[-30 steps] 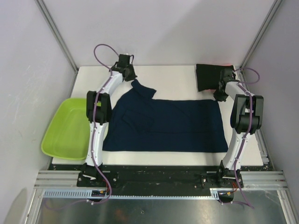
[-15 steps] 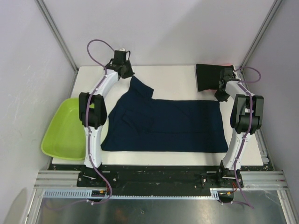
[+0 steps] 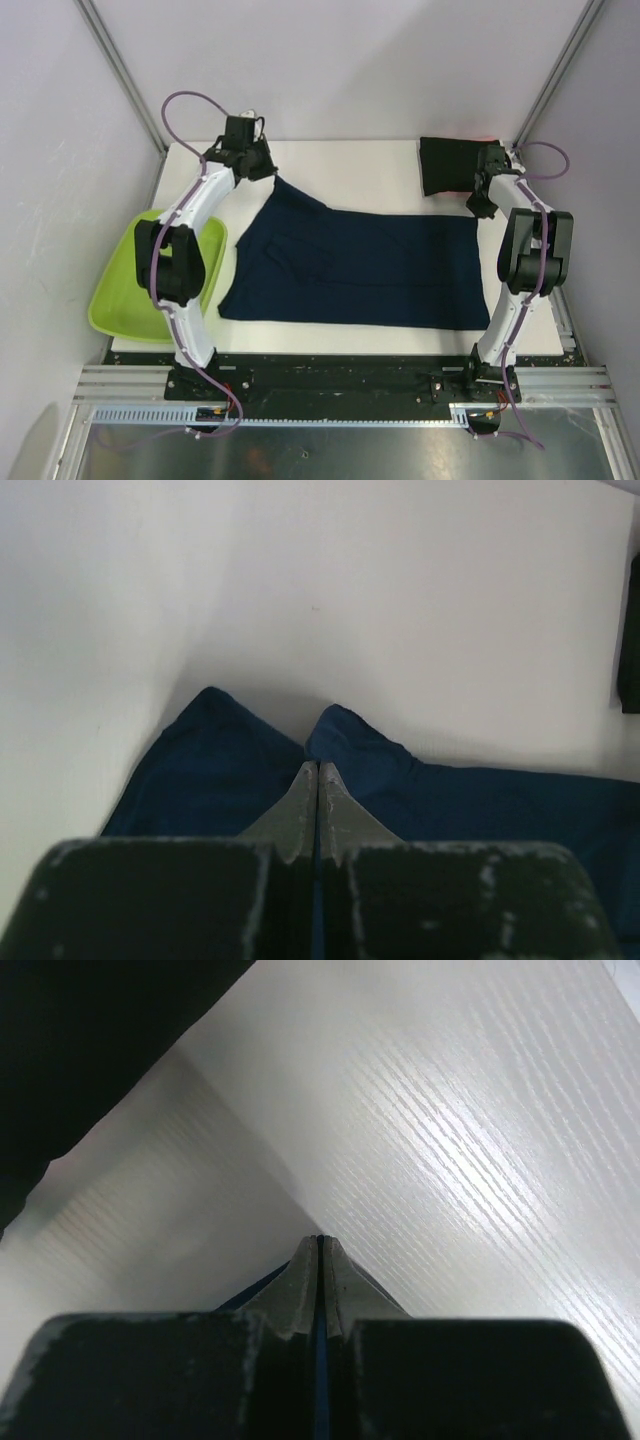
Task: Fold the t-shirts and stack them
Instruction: Grap the side of the flattened tshirt furthest away from the robot with both arms, then fold the other side of the tshirt into a rectangle
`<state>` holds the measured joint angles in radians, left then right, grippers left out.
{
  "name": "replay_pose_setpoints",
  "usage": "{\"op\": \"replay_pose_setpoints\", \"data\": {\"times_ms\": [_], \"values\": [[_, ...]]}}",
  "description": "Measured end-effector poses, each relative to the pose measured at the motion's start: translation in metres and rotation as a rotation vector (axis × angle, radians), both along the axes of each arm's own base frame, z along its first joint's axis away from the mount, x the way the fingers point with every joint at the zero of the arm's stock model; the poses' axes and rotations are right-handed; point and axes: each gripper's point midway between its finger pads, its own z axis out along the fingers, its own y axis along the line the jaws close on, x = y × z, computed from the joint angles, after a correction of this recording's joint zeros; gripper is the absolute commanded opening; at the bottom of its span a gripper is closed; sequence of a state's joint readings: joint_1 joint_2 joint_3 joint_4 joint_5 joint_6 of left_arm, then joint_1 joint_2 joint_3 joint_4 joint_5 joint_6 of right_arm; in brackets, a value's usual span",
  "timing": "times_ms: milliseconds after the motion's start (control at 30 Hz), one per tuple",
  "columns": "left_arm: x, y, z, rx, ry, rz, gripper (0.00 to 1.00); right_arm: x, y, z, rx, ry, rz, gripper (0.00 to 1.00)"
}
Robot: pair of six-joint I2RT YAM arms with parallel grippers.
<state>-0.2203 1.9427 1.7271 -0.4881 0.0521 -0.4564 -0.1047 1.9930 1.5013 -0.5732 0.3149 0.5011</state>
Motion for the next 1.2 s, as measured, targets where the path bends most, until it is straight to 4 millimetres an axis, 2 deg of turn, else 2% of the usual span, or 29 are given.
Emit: {"op": "replay_pose_setpoints", "data": {"times_ms": [133, 367, 467, 667, 900, 1000, 1200], "values": [[-0.021, 0.005, 0.009, -0.015, 0.001, 0.007, 0.0, -0.001, -0.002, 0.004, -0.009, -0.008, -0.008, 0.0], [-0.056, 0.018, 0.032, -0.029, -0.03, 0.019, 0.0, -0.008, -0.004, 0.0, -0.021, 0.02, -0.016, 0.0], [-0.072, 0.022, 0.035, -0.039, -0.033, 0.026, 0.0, -0.012, -0.004, 0.0, -0.028, 0.031, -0.022, 0.0], [-0.109, 0.027, 0.02, -0.07, 0.014, 0.047, 0.0, -0.025, 0.001, 0.008, -0.039, 0.039, -0.023, 0.0], [-0.154, 0.035, -0.002, -0.103, 0.068, 0.088, 0.0, -0.052, 0.007, 0.019, -0.05, 0.035, -0.027, 0.0], [-0.174, 0.038, -0.015, -0.112, 0.098, 0.105, 0.0, -0.07, 0.009, 0.012, -0.047, 0.058, -0.037, 0.0], [-0.191, 0.041, -0.035, -0.114, 0.143, 0.119, 0.0, -0.1, 0.011, -0.014, -0.039, 0.142, -0.047, 0.0]]}}
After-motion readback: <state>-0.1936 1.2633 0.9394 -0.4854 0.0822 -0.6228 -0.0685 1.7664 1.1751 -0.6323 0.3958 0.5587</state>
